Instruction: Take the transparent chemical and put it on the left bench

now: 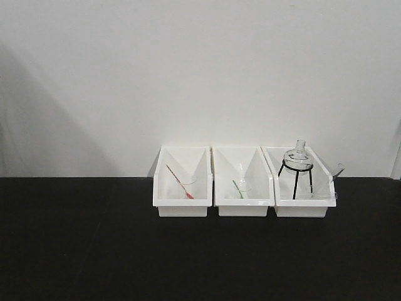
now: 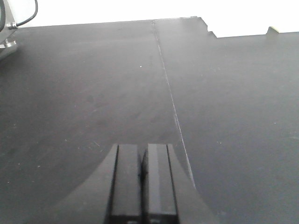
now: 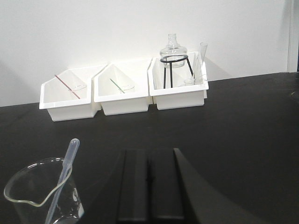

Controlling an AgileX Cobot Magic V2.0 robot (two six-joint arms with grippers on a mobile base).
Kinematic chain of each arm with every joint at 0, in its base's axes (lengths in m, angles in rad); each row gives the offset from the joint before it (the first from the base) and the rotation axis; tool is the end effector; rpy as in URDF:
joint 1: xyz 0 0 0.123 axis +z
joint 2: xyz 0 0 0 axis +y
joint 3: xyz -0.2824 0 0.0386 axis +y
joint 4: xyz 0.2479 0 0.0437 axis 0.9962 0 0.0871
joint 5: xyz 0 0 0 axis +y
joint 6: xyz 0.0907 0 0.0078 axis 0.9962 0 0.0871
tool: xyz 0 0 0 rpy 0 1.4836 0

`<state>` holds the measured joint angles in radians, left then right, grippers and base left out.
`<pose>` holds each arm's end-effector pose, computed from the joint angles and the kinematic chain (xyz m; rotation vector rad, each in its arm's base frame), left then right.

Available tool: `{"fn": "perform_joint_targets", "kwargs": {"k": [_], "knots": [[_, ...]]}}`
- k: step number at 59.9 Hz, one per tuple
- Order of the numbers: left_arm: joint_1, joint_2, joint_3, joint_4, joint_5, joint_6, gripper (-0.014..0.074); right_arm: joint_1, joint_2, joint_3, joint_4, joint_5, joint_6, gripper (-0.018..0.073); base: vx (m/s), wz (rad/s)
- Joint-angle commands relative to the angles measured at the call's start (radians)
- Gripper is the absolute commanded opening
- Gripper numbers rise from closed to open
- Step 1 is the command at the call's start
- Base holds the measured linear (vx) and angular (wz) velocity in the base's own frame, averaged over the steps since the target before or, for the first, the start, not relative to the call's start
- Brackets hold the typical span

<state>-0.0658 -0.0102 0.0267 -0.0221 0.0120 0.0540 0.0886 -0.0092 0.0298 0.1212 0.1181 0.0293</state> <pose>0.0566 -0.0038 0.2035 0.0741 1.5103 -0.0274 0.0566 0.0063 0.1928 0.0386 1.6245 0.1951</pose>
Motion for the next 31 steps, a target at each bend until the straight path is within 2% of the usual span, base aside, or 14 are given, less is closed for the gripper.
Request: {"fn": "perform_joint_targets", "kwargs": {"k": [1,31], "knots": [[-0.002,-0.019,0.016,-0.001,-0.078,-0.008,-0.0003,-0.001,-0.014,0.008,0.001,-0.092,-0.003,-0.0004,0.0,0.0],[-0.002,-0.019,0.016,-0.001,-0.078,-0.008,-0.0003,-0.001,-0.014,0.008,0.001,-0.085,-0.003,-0.0004,0.0,0.0]]}}
